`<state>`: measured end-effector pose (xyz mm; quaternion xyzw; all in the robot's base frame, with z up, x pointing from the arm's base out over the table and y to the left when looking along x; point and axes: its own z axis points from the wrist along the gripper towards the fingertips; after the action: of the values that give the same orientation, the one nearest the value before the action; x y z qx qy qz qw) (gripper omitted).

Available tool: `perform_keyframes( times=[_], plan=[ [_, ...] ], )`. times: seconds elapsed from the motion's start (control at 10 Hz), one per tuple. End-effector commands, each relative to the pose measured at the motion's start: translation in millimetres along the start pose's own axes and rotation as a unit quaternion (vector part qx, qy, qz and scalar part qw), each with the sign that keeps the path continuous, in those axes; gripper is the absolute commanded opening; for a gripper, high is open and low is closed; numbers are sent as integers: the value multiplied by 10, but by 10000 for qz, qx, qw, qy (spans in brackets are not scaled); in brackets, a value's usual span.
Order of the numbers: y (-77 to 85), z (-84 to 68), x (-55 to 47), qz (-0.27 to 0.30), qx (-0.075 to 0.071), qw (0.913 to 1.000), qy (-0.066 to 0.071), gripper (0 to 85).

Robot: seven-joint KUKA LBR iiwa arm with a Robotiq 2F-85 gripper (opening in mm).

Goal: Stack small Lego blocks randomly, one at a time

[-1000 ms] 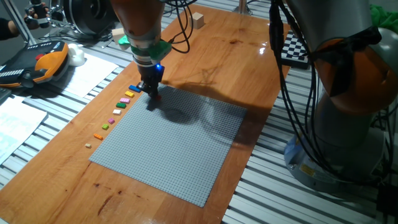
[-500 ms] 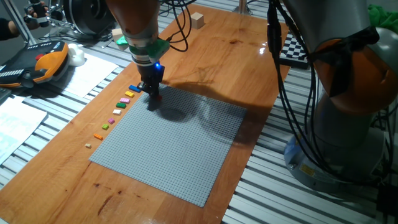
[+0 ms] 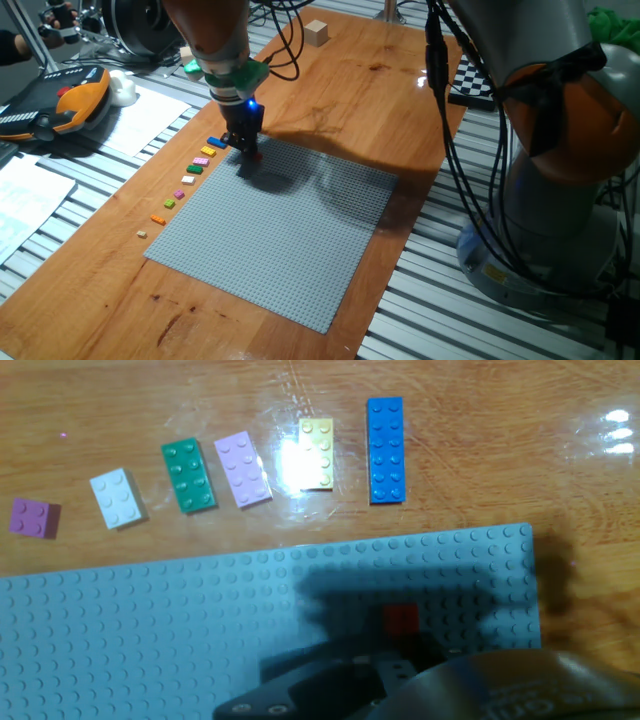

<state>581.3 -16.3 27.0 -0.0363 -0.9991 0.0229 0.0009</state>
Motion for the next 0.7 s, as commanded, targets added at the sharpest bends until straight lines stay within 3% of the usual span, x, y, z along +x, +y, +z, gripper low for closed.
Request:
perform_keyframes(
  times=[0.0, 0.4, 0.5, 0.6],
  plan=[
    [6, 21, -16, 18, -2, 10000, -43, 0],
    [10, 36, -14, 41, -41, 10000, -48, 0],
    [10, 36, -14, 49, 9, 9999, -90, 170],
    [11, 34, -14, 72, 38, 9999, -116, 170]
  ],
)
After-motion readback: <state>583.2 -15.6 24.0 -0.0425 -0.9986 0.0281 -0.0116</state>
